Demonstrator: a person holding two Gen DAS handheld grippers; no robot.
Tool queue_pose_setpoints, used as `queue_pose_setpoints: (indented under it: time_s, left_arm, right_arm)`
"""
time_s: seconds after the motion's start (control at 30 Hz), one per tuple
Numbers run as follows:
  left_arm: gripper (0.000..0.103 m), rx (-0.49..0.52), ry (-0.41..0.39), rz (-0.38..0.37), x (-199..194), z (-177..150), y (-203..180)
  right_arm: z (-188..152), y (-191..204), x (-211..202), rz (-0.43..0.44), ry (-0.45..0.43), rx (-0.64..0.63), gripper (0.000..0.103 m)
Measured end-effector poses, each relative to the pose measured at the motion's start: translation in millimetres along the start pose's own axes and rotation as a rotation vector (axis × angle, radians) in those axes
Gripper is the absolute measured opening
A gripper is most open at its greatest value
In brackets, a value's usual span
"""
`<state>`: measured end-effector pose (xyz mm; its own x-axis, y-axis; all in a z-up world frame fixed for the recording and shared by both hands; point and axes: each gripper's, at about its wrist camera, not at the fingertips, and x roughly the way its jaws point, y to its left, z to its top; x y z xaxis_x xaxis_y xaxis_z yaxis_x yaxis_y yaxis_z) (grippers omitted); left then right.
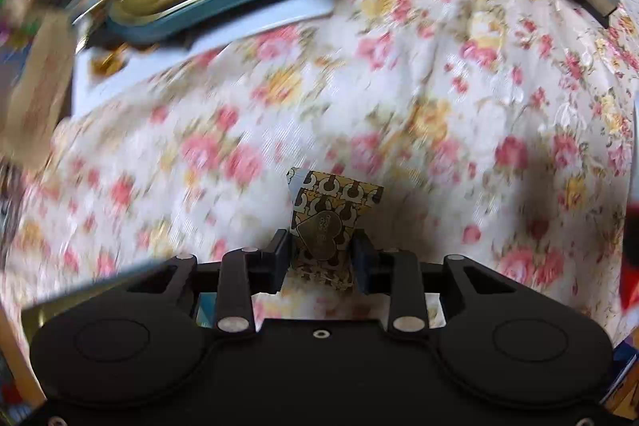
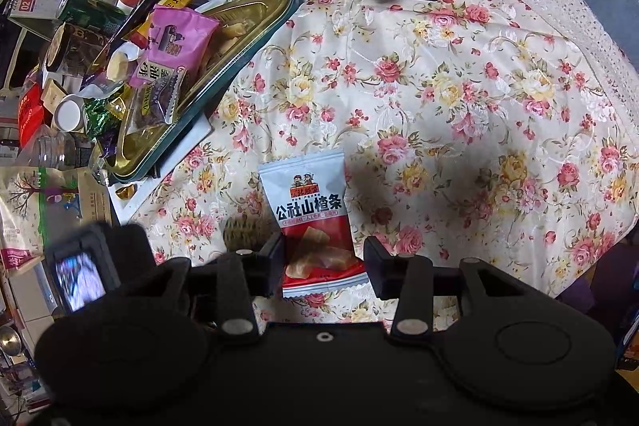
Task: Organize snacks
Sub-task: 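Carry the patterned candy and red-white packet over the gold tray and release both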
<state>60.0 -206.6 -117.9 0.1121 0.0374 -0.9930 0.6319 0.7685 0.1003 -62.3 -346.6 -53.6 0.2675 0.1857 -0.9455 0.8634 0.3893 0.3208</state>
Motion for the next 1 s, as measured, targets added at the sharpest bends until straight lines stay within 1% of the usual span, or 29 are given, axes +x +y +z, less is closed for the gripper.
queue_pose_setpoints:
  time_s: [0.07, 0.17, 0.2, 0.3, 0.4, 0.47, 0.57, 0.63, 0.7, 0.87, 1.0]
  left_arm:
    - [0.041, -0.027, 0.002, 0.012, -7.4, -14.1, 5.7]
    - [0.041, -0.069, -0.013, 0.007, -24.7, -31.1, 12.4]
    - [0.041, -0.087, -0.019, 0.018, -32.6, -34.9, 12.1]
    - [0.041, -0.149, -0.049, 0.033, -59.5, -28.4, 19.0]
    - [0.042, -0.232, -0.066, 0.028, -77.0, -37.5, 30.9]
    - [0.042, -0.291, -0.063, 0.043, -84.6, -46.6, 40.8]
    - [0.042, -0.38, -0.069, 0.048, -89.2, -58.3, 60.0]
    - [0.042, -0.403, -0.064, 0.082, -89.4, -63.6, 70.6]
    - [0.042, -0.427, -0.063, 0.099, -88.3, -68.7, 80.8]
    - [0.042, -0.513, -0.066, 0.067, -93.8, -87.8, 108.5]
    - [0.042, -0.549, -0.079, 0.07, -99.7, -102.8, 125.0]
  right_arm:
    - [-0.3, 1.1, -0.1, 0.0, 0.001, -0.004, 0.045]
    - [-1.3, 2.9, -0.6, 0.0, 0.001, -0.013, 0.045]
    - [-1.7, 3.9, -0.5, -0.003, 0.0, -0.017, 0.045]
    - [-2.9, 6.0, 0.2, -0.007, 0.002, -0.022, 0.045]
    - [-5.8, 9.0, -1.1, -0.008, 0.002, -0.037, 0.045]
    - [-9.5, 12.0, -2.4, -0.007, 0.001, -0.054, 0.045]
    - [-17.0, 16.8, -2.9, -0.01, 0.003, -0.083, 0.045]
    - [-23.9, 20.7, -2.3, -0.014, 0.008, -0.109, 0.045]
    - [-31.3, 24.8, -0.7, -0.015, 0.015, -0.129, 0.045]
    - [-61.0, 42.1, 3.8, -0.012, 0.03, -0.206, 0.045]
    - [-86.5, 57.2, 9.9, -0.017, 0.043, -0.273, 0.045]
